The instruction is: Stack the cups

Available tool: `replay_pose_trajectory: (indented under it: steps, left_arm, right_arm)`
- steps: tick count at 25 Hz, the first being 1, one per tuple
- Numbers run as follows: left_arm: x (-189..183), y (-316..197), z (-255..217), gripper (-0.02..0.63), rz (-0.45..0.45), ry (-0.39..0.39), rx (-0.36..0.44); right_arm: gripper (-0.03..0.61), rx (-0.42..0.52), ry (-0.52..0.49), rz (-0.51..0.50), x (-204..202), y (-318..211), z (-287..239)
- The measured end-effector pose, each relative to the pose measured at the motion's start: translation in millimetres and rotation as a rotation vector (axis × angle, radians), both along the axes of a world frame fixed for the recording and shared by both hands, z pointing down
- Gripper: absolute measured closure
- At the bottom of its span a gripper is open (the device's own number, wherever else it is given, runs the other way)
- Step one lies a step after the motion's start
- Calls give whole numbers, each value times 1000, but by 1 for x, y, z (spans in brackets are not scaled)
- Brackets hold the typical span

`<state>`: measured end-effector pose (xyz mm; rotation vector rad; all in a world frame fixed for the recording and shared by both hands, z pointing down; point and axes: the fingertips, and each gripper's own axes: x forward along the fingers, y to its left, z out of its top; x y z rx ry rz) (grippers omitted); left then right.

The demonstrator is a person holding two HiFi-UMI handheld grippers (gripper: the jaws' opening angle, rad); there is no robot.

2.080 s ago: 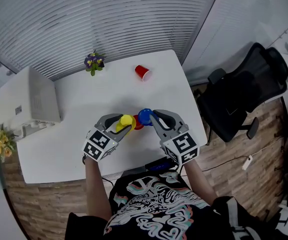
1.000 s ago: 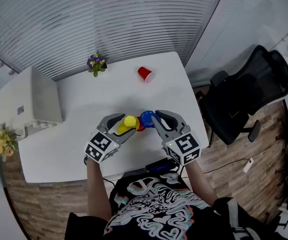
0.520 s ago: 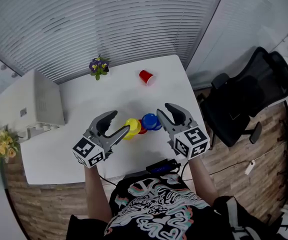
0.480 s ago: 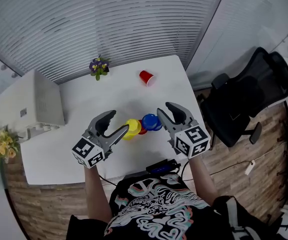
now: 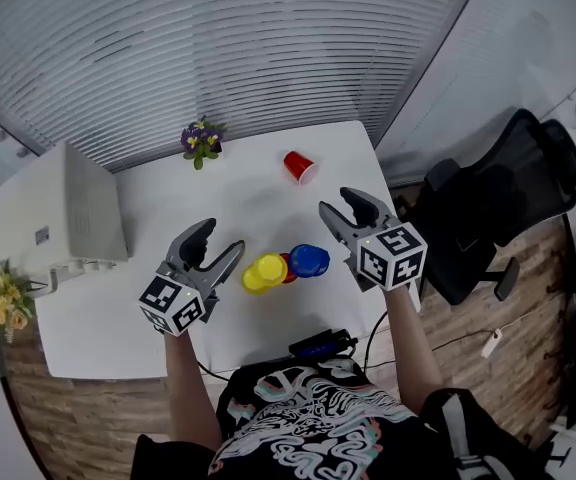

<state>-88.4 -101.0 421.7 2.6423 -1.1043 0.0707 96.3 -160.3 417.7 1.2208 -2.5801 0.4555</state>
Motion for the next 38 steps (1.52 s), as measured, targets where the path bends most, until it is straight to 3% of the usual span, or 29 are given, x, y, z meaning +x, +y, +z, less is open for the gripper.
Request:
replay_pose_trajectory:
  steps: [8, 14, 19, 22, 30, 38]
  left_arm:
    - [-4, -40, 44, 328, -16, -59, -105]
    - [-2, -63, 78, 328, 24, -167, -165]
    - [5, -77, 101, 328, 75, -263, -183]
    - [8, -85, 115, 328, 95, -295, -214]
    - [18, -100, 130, 328, 109, -294, -295]
    - [25, -99, 138, 328, 163, -304, -299]
  right_arm:
    - [346, -82, 117, -18, -5, -52, 30]
    - [342, -155, 210, -64, -16, -85, 56]
    - [293, -275, 278, -180, -34, -108, 87]
    - [300, -301, 337, -206, -38, -127, 98]
    - [311, -499, 429, -287, -43, -158, 130]
    - [313, -732, 466, -326, -45, -166, 160]
